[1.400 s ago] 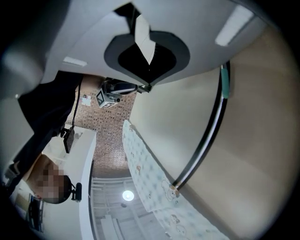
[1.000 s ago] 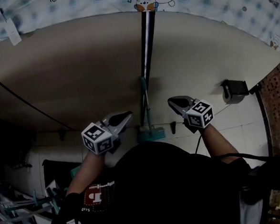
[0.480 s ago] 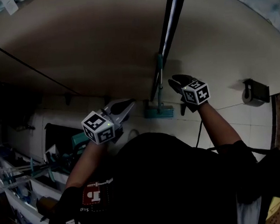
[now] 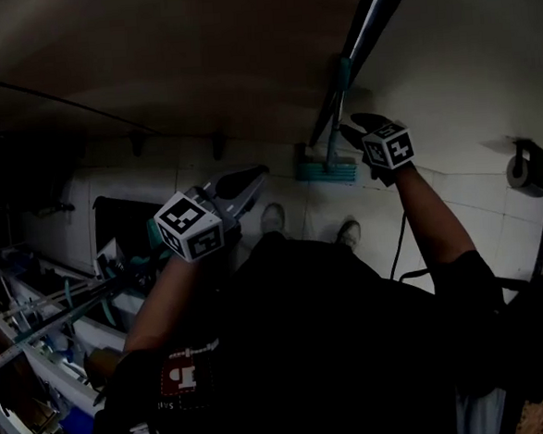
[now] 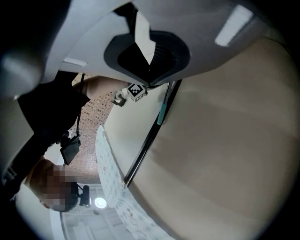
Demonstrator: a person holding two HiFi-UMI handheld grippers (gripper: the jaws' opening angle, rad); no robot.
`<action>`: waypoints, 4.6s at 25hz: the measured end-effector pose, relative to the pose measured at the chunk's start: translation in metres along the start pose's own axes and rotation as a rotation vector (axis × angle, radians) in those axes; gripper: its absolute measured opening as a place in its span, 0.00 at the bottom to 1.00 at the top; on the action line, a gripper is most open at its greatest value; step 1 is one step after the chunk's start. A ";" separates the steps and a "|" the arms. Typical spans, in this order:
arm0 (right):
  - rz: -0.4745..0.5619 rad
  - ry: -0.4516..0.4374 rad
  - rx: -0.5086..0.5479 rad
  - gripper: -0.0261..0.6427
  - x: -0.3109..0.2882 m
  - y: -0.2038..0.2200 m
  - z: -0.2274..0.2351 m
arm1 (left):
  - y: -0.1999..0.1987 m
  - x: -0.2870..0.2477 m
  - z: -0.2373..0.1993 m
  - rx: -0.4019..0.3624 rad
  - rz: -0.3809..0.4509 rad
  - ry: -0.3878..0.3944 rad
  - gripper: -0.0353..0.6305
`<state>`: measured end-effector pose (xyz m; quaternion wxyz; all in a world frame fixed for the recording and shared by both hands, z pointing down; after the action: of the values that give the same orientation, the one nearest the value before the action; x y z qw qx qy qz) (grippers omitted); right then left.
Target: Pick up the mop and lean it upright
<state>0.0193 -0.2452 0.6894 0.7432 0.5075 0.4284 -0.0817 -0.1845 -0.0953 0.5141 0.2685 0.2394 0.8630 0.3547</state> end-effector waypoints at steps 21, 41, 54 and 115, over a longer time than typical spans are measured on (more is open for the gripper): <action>0.102 0.142 0.053 0.23 -0.060 0.009 0.008 | 0.047 0.038 -0.020 0.057 -0.029 -0.016 0.05; 0.195 0.087 0.066 0.23 0.111 -0.049 -0.013 | -0.018 -0.017 0.063 -0.075 0.032 0.155 0.05; 0.343 0.095 0.155 0.23 0.261 -0.156 -0.029 | -0.113 -0.045 0.122 -0.202 0.168 0.231 0.05; 0.448 0.207 0.223 0.23 0.381 -0.230 -0.048 | -0.151 -0.042 0.150 -0.271 0.216 0.179 0.05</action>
<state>0.1008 -0.1943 0.2526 0.6346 0.6739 0.3674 0.0903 -0.0926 -0.1441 0.3237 0.1810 0.2597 0.7972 0.5141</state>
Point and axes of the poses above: the fingertips, and each gripper's own axes: x backward along the fingers, z to its right, y out of its underside, the point moved 3 cm from there along x, backward along the fingers, and after that the axes turned 9 degrees about x, right-handed, at the moved point
